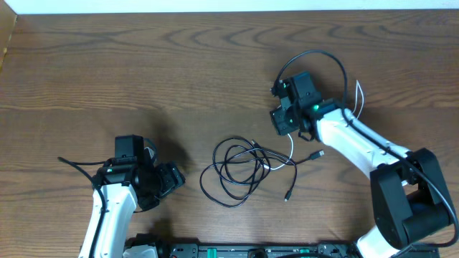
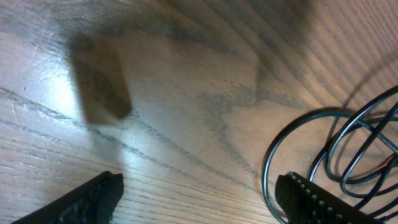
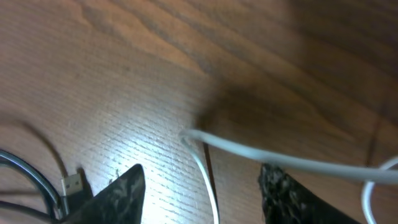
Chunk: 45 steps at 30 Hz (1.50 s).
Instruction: Untangle cables
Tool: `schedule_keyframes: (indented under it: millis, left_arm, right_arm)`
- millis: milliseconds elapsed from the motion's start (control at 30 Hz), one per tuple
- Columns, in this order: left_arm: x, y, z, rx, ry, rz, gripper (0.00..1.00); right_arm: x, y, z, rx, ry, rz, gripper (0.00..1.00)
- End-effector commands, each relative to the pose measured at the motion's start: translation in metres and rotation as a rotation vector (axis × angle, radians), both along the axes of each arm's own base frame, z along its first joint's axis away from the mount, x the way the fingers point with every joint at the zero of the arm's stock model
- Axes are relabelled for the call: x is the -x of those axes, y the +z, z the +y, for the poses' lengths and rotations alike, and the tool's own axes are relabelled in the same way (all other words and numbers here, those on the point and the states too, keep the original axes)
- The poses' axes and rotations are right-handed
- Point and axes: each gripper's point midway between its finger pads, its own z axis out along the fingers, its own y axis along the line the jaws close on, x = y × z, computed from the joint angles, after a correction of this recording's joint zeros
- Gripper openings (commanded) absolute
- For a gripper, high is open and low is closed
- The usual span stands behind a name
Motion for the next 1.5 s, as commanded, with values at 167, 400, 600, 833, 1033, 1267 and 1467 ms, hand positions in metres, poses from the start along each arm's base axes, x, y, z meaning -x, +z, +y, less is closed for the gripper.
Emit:
schedule_keyframes:
  millis: [167,400,600,833,1033,1267,1467]
  left_arm:
    - [0.001,-0.002,0.002,-0.012,0.005,0.008,0.84]
    - [0.001,-0.002,0.002,-0.012,0.005,0.008,0.84]
    - [0.0,-0.002,0.002,-0.013,0.005,0.005,0.84]
    - [0.001,-0.002,0.002,-0.013,0.005,0.005,0.85]
    - [0.001,-0.002,0.002,-0.013,0.005,0.005,0.85]
    - [0.001,-0.002,0.002,-0.013,0.005,0.005,0.85]
    - [0.001,-0.002,0.002,-0.012,0.005,0.005,0.84]
  right_arm:
    - [-0.004,-0.022,0.002,-0.035,-0.043,-0.136,0.56]
    - [-0.005,-0.028,0.003,-0.082,-0.044,-0.226,0.5]
    - [-0.005,-0.029,0.003,-0.101,-0.047,-0.257,0.37]
    - [-0.007,-0.048,0.004,-0.095,-0.047,-0.246,0.34]
    - [-0.012,-0.052,0.006,-0.104,-0.047,-0.263,0.01]
    - [-0.024,0.041,0.01,-0.199,-0.028,-0.444,0.01]
    - [-0.02,0.161,-0.009,-0.177,0.072,-0.767,0.01]
